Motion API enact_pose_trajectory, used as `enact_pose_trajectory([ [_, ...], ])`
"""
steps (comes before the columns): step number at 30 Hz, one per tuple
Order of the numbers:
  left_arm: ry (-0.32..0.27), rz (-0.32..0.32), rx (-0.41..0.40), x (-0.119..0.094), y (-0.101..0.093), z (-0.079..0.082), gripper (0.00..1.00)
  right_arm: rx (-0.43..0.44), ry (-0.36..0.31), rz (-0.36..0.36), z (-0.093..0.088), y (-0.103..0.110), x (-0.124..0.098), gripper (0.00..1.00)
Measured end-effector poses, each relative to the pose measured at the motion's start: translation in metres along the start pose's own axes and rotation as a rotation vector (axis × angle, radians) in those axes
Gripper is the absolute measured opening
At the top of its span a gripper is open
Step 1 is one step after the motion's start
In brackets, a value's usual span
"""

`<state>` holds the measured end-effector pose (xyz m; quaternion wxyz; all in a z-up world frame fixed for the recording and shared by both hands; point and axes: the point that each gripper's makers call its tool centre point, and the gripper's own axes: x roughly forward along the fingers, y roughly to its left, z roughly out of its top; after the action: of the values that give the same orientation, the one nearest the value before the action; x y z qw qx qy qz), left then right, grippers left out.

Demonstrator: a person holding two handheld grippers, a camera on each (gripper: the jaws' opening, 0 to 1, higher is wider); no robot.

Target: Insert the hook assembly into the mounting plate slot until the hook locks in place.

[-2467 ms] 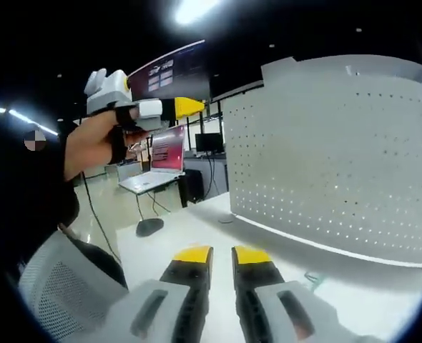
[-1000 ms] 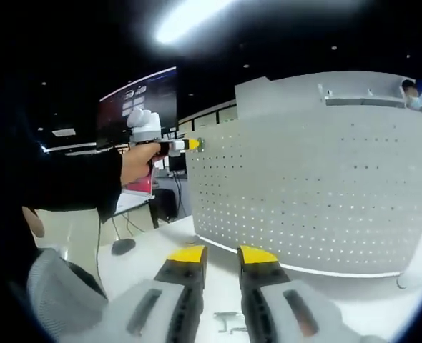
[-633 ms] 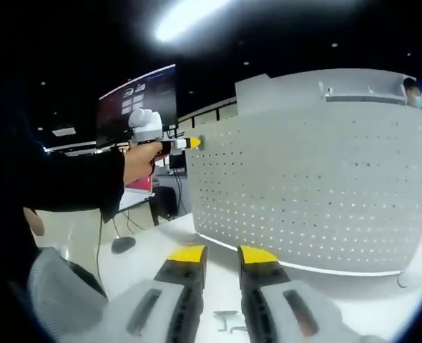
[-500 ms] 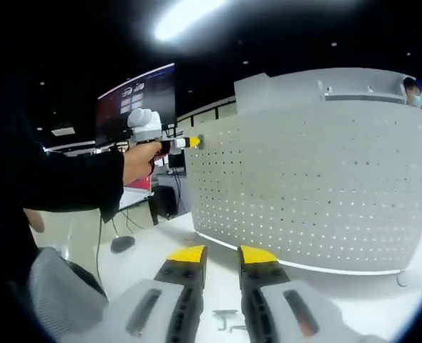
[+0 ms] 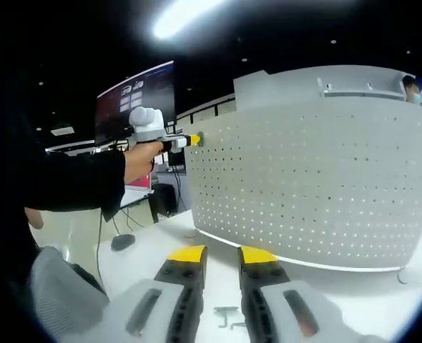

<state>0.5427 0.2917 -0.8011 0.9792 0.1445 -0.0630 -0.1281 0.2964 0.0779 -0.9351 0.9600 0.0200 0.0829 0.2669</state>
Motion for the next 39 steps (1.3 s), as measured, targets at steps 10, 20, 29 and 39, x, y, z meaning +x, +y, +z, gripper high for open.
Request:
enact_pose_trajectory([
  [10,-0.002,-0.095,0.031,0.0019,-0.0005,0.0001,0.04,0.002,0.009,0.001,-0.0027,0.0004,0.0000,0.15],
  [20,0.025,-0.184,-0.089,0.0068,0.0006,-0.0018,0.07,0.000,0.018,-0.004,-0.0046,-0.0001,-0.0001,0.15],
  [29,0.028,-0.256,-0.234,0.0097,0.0017,-0.0041,0.09,0.000,0.023,0.000,-0.0066,0.0024,0.0007,0.15],
  [39,0.015,-0.215,-0.166,0.0092,0.0032,-0.0052,0.08,-0.002,0.024,-0.006,-0.0065,0.0013,-0.0005,0.15],
])
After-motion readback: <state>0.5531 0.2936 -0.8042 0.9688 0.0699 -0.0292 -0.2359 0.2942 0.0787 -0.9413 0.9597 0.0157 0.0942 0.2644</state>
